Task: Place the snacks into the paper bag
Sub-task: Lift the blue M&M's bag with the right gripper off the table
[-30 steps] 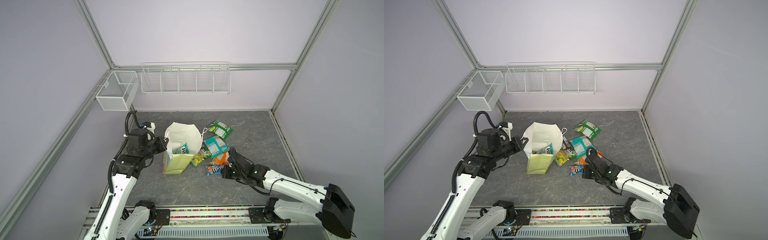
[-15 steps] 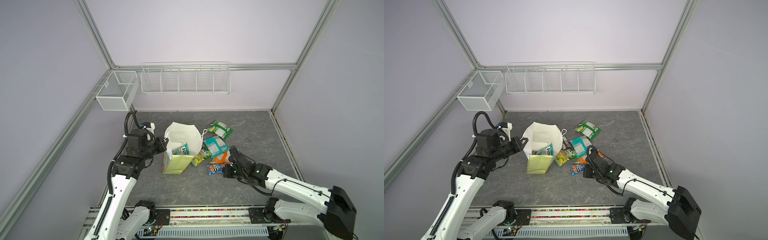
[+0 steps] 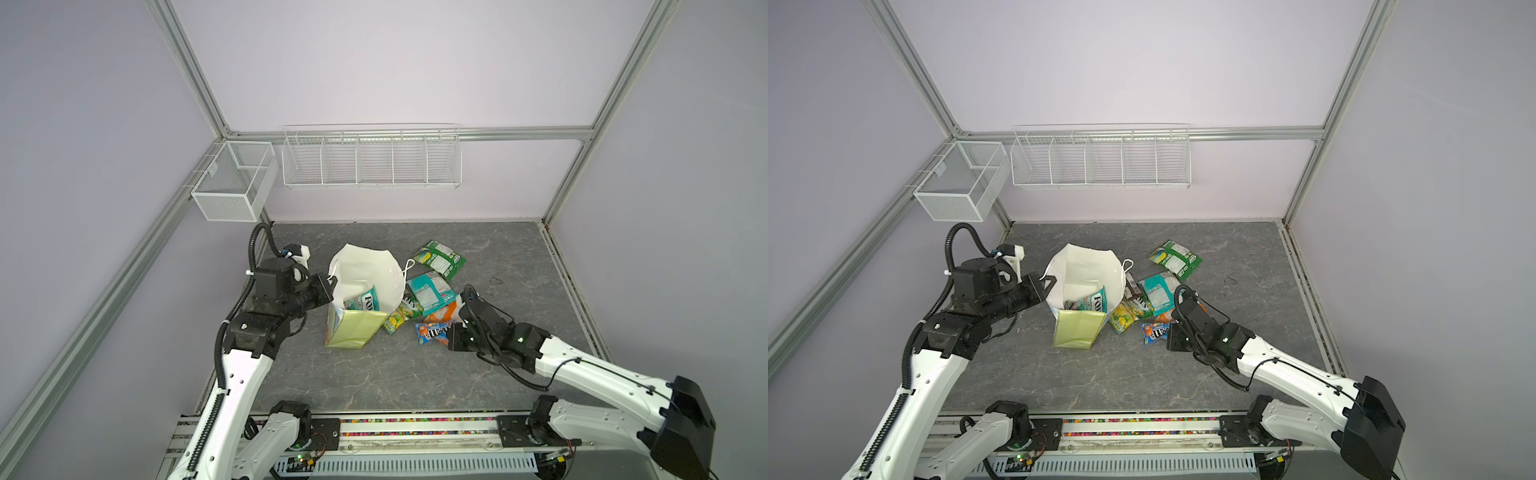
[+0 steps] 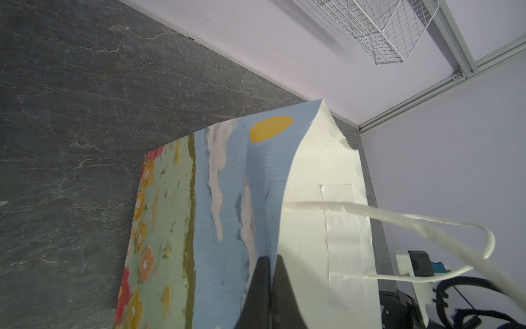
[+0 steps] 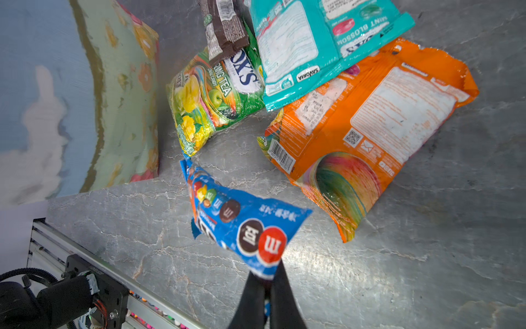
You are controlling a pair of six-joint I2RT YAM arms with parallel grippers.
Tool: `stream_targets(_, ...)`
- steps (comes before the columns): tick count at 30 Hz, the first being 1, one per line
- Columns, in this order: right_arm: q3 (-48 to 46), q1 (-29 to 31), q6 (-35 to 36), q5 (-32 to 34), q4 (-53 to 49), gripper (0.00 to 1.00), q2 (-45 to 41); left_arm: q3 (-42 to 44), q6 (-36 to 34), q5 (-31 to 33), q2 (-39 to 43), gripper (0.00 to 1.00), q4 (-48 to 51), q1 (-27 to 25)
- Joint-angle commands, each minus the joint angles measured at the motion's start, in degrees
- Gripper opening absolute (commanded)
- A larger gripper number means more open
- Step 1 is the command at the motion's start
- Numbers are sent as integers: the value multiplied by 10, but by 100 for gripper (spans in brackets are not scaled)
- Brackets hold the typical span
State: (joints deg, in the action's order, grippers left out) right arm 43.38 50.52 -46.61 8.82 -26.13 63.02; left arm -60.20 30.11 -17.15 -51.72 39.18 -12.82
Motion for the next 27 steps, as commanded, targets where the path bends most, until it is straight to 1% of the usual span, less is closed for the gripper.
stream_targets(1, 24, 5, 15, 17, -20, 6, -11, -2, -6, -2, 9, 0, -13, -2)
stream_targets(12, 60, 5, 32, 26, -36, 6, -8, -2, -6, -3, 9, 0, -13, -1)
stream_targets(19, 66, 5, 39, 31, -41, 6, -11, -3, -6, -3, 10, 0, -14, -2)
stream_targets(27, 95, 5, 54, 26, -44, 6, -14, -4, -6, -5, 9, 0, -15, -2)
